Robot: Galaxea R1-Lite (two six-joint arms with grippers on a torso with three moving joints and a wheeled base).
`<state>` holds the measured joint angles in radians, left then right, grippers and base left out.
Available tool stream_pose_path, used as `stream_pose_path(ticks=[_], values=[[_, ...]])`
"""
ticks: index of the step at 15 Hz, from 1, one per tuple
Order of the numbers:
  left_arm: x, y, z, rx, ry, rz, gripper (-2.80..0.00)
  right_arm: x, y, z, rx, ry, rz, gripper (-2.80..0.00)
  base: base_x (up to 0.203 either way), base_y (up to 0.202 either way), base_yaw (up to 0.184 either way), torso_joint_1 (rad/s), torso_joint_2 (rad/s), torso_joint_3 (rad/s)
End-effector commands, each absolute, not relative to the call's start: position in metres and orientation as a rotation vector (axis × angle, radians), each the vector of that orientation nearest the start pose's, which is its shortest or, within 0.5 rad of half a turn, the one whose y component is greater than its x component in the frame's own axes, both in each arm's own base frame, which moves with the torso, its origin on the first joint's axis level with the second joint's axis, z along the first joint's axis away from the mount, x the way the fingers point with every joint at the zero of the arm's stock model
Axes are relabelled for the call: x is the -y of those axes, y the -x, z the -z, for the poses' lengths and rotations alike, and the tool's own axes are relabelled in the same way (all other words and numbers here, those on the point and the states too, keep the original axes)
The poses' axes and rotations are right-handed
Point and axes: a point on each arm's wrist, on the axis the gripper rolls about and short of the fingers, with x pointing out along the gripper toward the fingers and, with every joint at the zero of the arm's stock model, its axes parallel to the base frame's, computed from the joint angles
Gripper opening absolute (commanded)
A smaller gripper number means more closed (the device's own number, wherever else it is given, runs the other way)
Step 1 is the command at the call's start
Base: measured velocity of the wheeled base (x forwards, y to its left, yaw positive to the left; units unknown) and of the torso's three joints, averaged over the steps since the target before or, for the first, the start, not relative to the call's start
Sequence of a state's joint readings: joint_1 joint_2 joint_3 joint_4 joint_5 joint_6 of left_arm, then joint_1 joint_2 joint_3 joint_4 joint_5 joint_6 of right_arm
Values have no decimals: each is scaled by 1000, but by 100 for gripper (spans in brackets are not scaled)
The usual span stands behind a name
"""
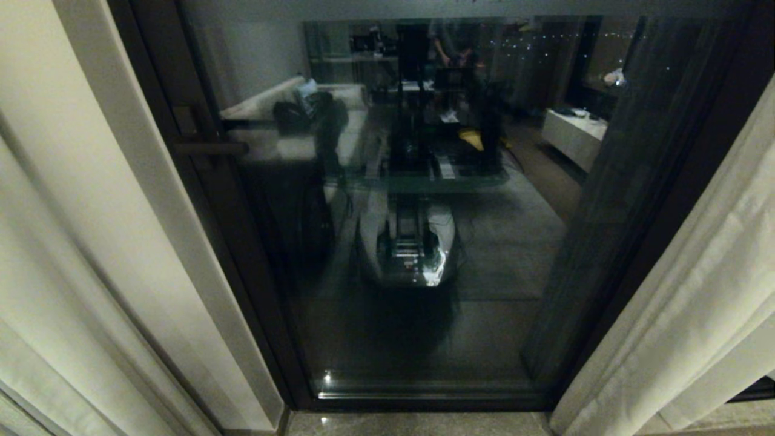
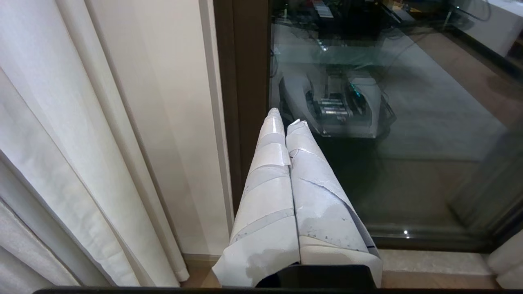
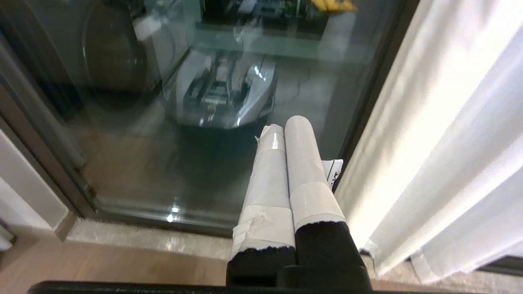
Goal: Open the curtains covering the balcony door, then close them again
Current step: Close the inner curtains on both sides
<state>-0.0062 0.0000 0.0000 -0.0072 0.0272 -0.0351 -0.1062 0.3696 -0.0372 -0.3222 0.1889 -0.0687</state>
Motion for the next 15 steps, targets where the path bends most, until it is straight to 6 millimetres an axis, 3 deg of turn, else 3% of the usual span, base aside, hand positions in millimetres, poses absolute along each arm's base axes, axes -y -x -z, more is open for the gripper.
stream_pose_path(ticks=[1,8,15], values=[[-1,23,-76,9,36,-21,-280,-4,-4,-108,-4,75,-85,-280,0,0,0,0,0,0],[-1,23,-76,8,35,-21,-280,-1,-1,-86,-219,76,28,-280,0,0,0,0,0,0],[-1,23,-76,8,35,-21,-280,-1,0,-83,-249,77,48,-280,0,0,0,0,0,0]])
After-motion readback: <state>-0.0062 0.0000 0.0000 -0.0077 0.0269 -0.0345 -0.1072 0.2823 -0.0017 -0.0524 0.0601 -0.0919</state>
